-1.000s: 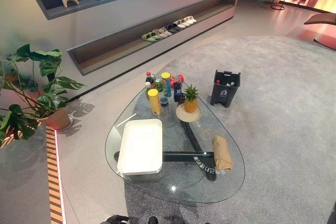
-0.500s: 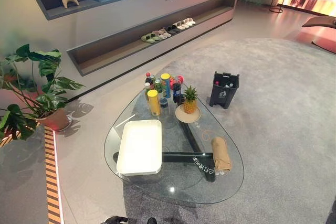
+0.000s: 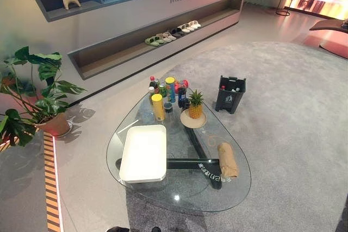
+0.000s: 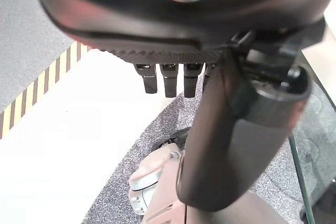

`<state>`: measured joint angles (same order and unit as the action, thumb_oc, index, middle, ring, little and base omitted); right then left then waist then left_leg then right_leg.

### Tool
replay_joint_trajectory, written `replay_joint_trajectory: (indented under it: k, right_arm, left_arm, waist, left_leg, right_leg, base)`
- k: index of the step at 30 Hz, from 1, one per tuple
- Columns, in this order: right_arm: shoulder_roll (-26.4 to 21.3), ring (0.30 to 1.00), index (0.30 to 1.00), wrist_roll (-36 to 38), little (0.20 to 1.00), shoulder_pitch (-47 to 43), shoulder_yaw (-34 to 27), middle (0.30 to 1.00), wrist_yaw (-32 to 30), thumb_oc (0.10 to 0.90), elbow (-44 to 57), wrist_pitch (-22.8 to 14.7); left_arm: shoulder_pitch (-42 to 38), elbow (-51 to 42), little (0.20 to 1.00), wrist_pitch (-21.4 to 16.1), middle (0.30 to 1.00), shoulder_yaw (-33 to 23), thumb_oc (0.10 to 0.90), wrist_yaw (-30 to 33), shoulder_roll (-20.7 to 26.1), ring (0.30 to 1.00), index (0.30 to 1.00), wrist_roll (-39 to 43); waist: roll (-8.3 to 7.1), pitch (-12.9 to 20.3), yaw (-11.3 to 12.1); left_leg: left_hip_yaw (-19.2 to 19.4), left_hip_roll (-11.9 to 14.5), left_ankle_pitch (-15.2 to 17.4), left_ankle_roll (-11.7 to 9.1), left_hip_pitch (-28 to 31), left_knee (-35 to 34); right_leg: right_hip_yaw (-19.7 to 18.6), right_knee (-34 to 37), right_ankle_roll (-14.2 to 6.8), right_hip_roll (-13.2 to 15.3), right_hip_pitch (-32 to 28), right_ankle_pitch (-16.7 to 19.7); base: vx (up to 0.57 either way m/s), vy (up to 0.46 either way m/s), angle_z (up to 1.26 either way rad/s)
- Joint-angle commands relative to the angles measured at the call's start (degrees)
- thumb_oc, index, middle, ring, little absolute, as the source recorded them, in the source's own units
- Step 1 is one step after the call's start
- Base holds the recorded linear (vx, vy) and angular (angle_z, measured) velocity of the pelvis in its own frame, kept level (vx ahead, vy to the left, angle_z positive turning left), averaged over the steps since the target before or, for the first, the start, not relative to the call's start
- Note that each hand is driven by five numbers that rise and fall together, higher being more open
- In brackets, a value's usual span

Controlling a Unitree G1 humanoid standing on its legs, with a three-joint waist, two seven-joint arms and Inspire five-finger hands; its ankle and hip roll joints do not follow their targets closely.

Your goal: Wipe the table with a cloth and put it in the basket.

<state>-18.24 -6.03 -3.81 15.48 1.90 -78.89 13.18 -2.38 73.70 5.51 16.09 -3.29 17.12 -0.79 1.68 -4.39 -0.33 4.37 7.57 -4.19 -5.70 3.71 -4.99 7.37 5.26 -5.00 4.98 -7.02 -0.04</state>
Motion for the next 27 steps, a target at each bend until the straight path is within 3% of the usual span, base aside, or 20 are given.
replay_joint_trajectory:
  k: [1,19,24,27]
  right_arm:
    - [-2.22,0.900,0.900,0.72,0.900,-4.46,-0.53,0.900,-1.13,0.800,-3.73,0.86]
    - [-2.57,0.900,0.900,-0.44,0.900,-4.65,0.27,0.900,-1.16,0.800,-3.17,3.23]
    - [-3.56,0.900,0.900,0.31,0.900,-6.07,0.99,0.900,-1.35,0.800,-2.20,4.55]
    - [-3.87,0.900,0.900,1.10,0.900,-7.77,1.59,0.900,-2.30,0.800,-1.82,4.41]
  left_arm:
    - [-5.16,4.38,0.900,-1.23,0.900,-0.66,0.800,0.43,1.25,0.900,0.900,-0.28]
    - [-4.97,3.06,0.900,-2.12,0.900,0.10,0.800,1.29,1.29,0.900,0.900,0.24]
    - [-6.19,1.83,0.900,-1.63,0.900,0.58,0.800,1.54,2.12,0.900,0.900,2.07]
    - [-8.72,1.33,0.900,-1.38,0.900,1.01,0.800,1.99,2.65,0.900,0.900,3.87]
  waist:
    - [-1.22,-2.16,0.15]
    - [-0.96,-2.82,0.23]
    - [-0.78,-5.27,0.26]
    - [-0.59,-8.55,0.04]
  left_leg:
    - [0.61,-0.29,3.41,0.59,1.88,-0.01]
    - [-0.02,-0.42,2.96,0.45,1.31,-0.01]
    - [-0.40,-0.42,2.00,0.32,-1.37,-0.01]
    - [-0.94,-0.77,0.99,0.55,-4.51,-0.01]
  right_leg:
    - [1.40,-0.68,-2.54,3.79,0.96,1.84]
    - [1.01,-0.28,-2.38,3.49,1.28,2.16]
    - [0.03,-0.26,-2.39,3.26,4.14,3.19]
    - [-0.94,-0.26,-2.28,3.09,7.29,4.33]
  base:
    - [0.00,0.000,0.00]
    - [0.02,0.006,0.00]
    - [-0.05,0.008,0.00]
    - [-0.21,-0.011,-0.02]
